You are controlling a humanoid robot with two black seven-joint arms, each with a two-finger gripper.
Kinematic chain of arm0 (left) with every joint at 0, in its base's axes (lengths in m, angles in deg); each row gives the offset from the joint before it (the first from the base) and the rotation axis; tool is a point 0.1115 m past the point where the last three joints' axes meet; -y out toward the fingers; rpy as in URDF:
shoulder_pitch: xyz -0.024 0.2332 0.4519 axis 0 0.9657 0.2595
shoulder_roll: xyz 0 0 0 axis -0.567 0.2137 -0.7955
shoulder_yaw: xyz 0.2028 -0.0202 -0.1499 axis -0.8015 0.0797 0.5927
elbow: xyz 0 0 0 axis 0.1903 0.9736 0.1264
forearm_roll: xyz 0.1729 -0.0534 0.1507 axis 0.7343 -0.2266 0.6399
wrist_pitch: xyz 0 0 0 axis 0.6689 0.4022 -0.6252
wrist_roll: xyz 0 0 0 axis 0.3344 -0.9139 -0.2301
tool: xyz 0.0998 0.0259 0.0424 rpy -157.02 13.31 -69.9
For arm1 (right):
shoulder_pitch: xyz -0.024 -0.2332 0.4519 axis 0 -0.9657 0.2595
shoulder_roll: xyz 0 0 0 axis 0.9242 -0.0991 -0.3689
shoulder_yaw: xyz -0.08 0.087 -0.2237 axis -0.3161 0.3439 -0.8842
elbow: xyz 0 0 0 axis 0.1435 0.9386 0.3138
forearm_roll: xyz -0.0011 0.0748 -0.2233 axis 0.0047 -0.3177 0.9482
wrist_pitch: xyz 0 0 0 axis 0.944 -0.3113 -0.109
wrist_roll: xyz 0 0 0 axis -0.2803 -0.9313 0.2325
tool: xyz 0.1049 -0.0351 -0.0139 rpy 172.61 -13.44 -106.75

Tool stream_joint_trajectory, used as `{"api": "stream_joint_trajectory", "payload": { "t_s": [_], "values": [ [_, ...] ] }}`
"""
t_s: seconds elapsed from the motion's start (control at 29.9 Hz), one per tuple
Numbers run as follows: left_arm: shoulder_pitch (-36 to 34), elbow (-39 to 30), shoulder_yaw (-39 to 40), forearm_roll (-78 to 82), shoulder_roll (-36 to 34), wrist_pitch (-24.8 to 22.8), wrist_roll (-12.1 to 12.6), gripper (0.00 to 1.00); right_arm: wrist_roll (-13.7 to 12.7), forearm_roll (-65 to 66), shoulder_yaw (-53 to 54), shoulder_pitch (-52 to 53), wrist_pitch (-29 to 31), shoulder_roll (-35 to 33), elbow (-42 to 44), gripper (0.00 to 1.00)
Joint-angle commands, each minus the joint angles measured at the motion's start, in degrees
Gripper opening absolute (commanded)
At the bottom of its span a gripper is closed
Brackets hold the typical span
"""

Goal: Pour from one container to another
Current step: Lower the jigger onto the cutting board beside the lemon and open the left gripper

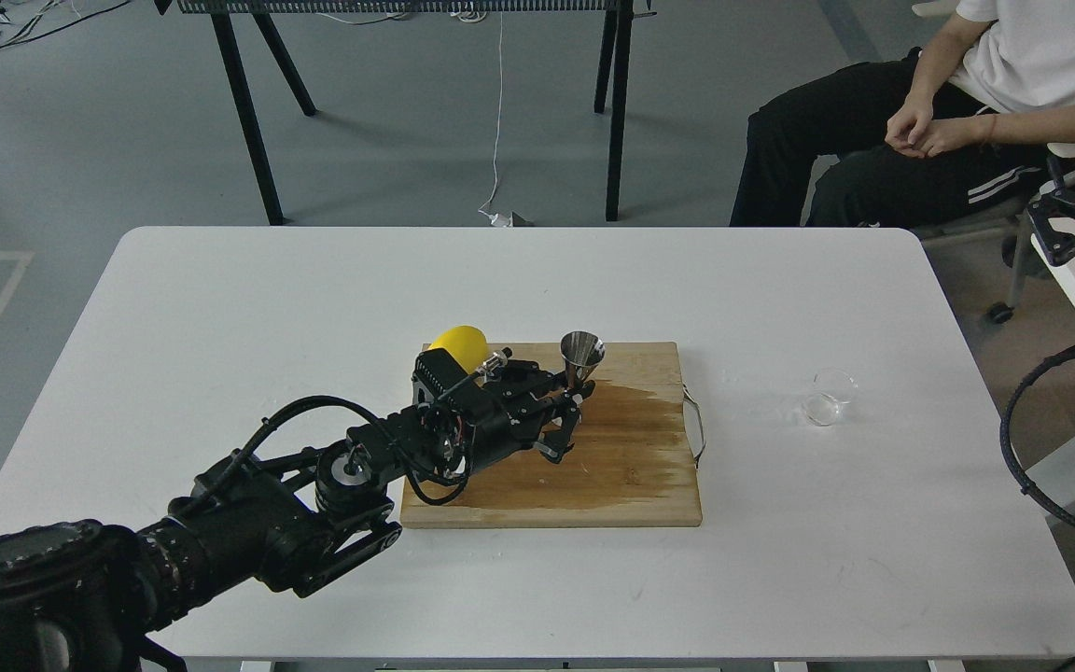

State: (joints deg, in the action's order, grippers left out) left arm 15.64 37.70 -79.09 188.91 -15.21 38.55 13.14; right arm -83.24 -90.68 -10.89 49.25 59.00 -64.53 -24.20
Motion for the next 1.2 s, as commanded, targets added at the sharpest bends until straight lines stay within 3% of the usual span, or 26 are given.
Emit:
{"api": "stream_joint_trajectory", "payload": {
  "t_s": [0.0,0.64,0.74,1.07,1.17],
  "values": [
    [-0.87,0.04,-1.58,0.00,-0.07,-0.21,0.01,0.16,0.08,0.00,-0.30,0.01,0.00,0.04,0.01,1.00],
    [-0.70,0.22,-1.85,0.00,1.25,-0.21,0.19,0.22,0.08,0.09,-0.56,-0.07,0.00,0.04,0.18,1.00],
    [0.35,0.22,-1.67,0.00,1.34,-0.21,0.19,0.35,0.08,0.09,-0.65,-0.16,0.00,0.04,0.27,1.00],
    [0.88,0.22,-1.23,0.00,1.51,-0.21,0.28,0.38,0.08,0.09,-0.65,-0.42,0.00,0.04,0.27,1.00],
    [0.97,0.13,-1.32,0.00,1.51,-0.21,0.28,0.46,0.08,0.09,-0.56,-0.42,0.00,0.04,0.27,1.00]
  ]
}}
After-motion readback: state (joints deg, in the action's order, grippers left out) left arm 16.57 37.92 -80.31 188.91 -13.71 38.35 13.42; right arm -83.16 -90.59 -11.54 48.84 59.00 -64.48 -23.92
